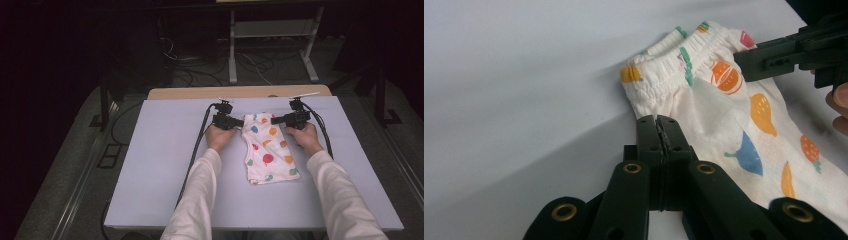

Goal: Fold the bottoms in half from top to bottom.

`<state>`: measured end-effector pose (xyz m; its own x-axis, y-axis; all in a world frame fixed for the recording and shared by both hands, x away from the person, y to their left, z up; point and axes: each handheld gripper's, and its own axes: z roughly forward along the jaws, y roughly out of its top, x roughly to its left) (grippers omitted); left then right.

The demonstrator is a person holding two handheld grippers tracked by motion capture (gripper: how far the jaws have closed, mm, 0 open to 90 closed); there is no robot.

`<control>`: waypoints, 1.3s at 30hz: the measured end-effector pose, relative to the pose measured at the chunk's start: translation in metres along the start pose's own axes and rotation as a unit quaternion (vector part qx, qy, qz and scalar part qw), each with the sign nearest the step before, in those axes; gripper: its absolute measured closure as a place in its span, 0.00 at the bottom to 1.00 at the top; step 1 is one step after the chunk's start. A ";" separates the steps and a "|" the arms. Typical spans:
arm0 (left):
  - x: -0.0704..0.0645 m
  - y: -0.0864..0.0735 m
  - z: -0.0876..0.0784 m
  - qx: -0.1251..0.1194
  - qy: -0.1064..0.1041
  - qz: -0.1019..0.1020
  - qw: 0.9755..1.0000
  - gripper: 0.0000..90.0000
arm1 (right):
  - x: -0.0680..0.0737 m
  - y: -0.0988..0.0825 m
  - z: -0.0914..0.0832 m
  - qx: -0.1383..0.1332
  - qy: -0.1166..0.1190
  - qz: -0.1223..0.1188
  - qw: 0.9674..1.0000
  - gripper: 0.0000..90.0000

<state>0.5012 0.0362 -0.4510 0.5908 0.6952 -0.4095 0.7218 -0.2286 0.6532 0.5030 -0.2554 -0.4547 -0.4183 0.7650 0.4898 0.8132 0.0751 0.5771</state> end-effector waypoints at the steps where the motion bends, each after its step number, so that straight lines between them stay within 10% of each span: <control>1: 0.000 0.000 -0.001 0.000 0.000 0.001 1.000 0.99 | 0.000 0.000 -0.002 -0.003 0.002 0.003 1.000 0.97; 39: -0.024 -0.017 -0.037 -0.066 -0.050 -0.001 0.997 0.98 | 0.021 -0.030 -0.045 -0.085 0.045 -0.039 0.995 0.97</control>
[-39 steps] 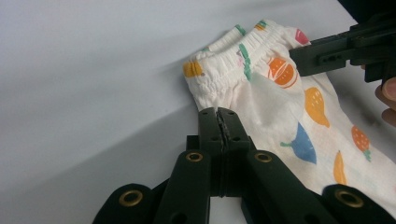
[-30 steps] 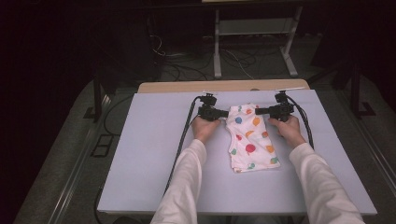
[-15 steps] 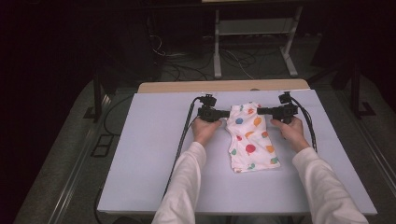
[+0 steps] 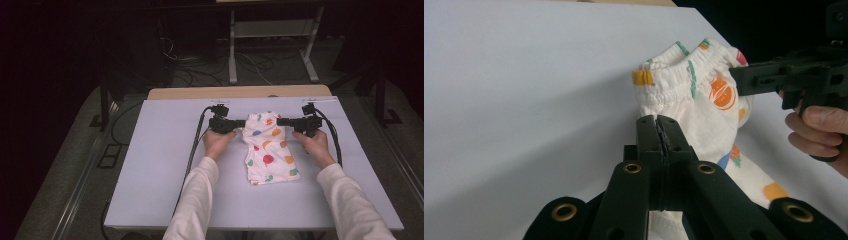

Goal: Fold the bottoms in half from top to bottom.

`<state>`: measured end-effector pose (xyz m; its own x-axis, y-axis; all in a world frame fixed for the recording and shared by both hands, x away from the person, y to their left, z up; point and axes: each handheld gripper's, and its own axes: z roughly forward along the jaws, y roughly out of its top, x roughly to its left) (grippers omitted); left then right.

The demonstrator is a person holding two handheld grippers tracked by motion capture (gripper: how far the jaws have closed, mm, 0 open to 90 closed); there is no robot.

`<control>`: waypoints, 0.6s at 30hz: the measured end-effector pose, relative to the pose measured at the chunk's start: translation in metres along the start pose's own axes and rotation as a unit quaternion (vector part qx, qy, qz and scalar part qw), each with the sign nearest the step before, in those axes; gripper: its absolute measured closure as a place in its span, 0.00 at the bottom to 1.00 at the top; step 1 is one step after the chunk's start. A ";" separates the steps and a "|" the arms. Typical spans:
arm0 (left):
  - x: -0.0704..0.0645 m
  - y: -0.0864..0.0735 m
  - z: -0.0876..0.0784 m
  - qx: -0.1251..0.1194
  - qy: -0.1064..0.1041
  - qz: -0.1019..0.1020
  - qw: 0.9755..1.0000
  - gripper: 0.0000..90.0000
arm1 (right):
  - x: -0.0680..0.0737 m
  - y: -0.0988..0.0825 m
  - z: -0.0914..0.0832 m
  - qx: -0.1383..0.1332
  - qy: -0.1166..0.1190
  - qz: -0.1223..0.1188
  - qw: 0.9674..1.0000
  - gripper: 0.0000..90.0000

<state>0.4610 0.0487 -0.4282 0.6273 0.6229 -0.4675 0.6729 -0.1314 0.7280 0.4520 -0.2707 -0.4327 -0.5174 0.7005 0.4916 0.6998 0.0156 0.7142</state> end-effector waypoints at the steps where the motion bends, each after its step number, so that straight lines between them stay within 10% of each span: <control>1: -0.001 0.000 0.000 0.000 0.000 0.001 1.000 0.98 | 0.001 -0.001 -0.001 -0.002 0.002 -0.003 1.000 0.97; 18: -0.027 -0.015 -0.012 -0.019 -0.023 0.006 1.000 0.98 | 0.016 -0.022 -0.018 -0.007 0.006 -0.022 1.000 0.97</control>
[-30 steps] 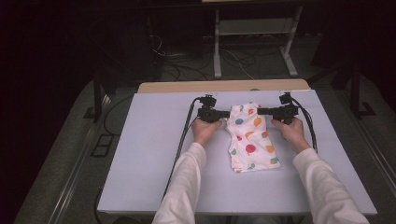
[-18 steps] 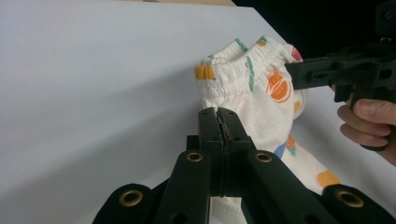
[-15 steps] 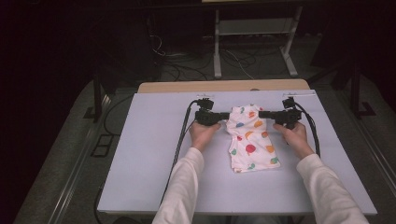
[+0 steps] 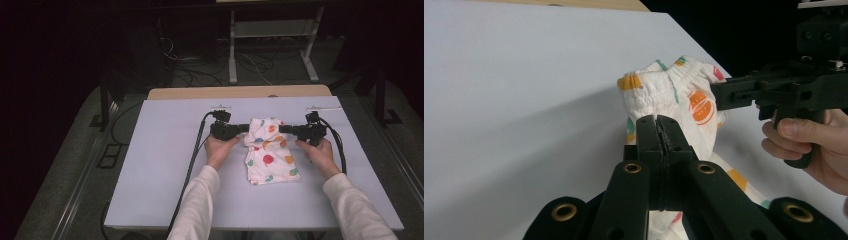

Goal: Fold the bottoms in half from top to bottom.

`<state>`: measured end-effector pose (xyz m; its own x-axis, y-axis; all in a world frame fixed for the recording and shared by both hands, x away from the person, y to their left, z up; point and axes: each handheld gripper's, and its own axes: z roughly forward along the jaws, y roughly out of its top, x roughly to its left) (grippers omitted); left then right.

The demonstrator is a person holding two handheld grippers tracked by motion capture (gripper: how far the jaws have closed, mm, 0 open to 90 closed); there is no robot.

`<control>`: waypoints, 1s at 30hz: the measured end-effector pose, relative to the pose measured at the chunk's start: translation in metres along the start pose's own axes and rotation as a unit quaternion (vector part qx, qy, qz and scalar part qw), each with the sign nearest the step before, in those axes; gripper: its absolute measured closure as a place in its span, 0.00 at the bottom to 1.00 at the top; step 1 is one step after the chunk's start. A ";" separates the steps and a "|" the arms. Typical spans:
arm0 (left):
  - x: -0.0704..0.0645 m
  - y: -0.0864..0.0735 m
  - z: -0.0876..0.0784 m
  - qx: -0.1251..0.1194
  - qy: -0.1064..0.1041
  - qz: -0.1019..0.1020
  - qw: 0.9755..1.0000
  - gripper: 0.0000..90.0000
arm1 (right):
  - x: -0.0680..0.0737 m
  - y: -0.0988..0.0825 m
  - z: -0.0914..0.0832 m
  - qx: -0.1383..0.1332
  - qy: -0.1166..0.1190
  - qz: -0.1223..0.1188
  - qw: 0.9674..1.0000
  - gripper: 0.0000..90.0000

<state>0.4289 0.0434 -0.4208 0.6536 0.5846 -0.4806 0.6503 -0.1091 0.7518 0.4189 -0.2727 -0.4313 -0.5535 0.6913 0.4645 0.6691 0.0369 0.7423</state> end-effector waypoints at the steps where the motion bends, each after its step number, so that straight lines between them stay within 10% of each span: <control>1: -0.001 -0.002 0.000 0.000 0.000 -0.002 1.000 0.98 | 0.000 -0.001 -0.001 -0.001 -0.001 -0.001 1.000 0.97; 30: -0.023 -0.022 -0.006 0.027 -0.024 0.036 0.999 0.98 | 0.019 -0.029 -0.025 0.014 -0.001 -0.019 1.000 0.97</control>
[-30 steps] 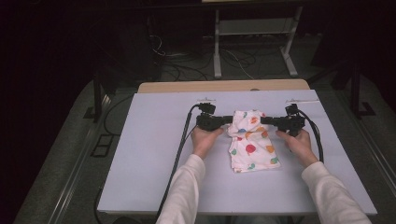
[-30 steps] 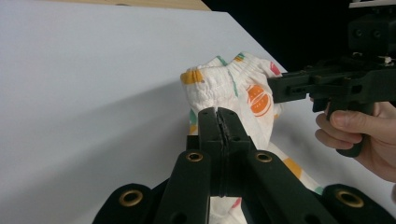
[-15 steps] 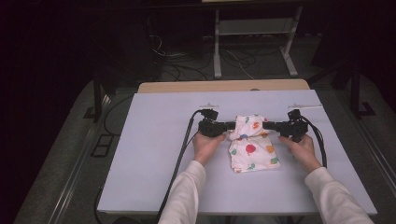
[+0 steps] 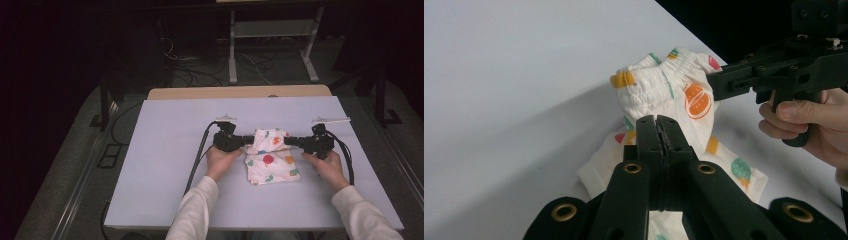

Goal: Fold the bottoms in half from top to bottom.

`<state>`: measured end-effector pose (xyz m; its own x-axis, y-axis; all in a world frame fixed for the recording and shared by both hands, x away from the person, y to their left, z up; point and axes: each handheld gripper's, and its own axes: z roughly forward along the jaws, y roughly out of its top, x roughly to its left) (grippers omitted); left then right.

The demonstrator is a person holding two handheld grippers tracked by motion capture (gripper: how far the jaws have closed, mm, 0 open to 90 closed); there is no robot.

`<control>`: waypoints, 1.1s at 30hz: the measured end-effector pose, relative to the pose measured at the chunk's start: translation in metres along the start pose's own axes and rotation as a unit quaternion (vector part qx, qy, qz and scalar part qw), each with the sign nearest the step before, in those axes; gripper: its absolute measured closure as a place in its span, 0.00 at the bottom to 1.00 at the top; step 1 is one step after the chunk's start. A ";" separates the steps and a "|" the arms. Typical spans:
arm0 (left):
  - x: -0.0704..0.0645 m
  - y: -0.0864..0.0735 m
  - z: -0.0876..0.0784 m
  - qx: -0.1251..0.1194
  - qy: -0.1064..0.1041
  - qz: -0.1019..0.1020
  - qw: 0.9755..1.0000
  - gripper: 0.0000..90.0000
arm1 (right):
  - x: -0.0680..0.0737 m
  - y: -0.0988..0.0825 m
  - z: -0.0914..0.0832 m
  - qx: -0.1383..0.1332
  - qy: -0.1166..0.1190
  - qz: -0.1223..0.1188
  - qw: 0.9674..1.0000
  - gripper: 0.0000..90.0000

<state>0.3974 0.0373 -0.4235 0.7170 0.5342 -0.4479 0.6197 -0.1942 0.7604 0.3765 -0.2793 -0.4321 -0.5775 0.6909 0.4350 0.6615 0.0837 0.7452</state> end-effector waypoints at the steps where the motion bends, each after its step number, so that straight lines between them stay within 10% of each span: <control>1: 0.000 0.000 -0.001 0.001 0.001 0.001 1.000 0.98 | 0.001 0.000 0.000 0.001 -0.001 -0.003 1.000 0.97; 33: -0.012 -0.015 0.001 0.022 -0.022 0.028 0.999 0.98 | 0.006 -0.023 -0.004 0.041 -0.004 -0.006 0.999 0.97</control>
<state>0.3800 0.0331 -0.4296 0.7643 0.4841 -0.4261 0.5905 -0.2597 0.7641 0.3560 -0.2802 -0.4447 -0.5816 0.6951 0.4227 0.6920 0.1495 0.7063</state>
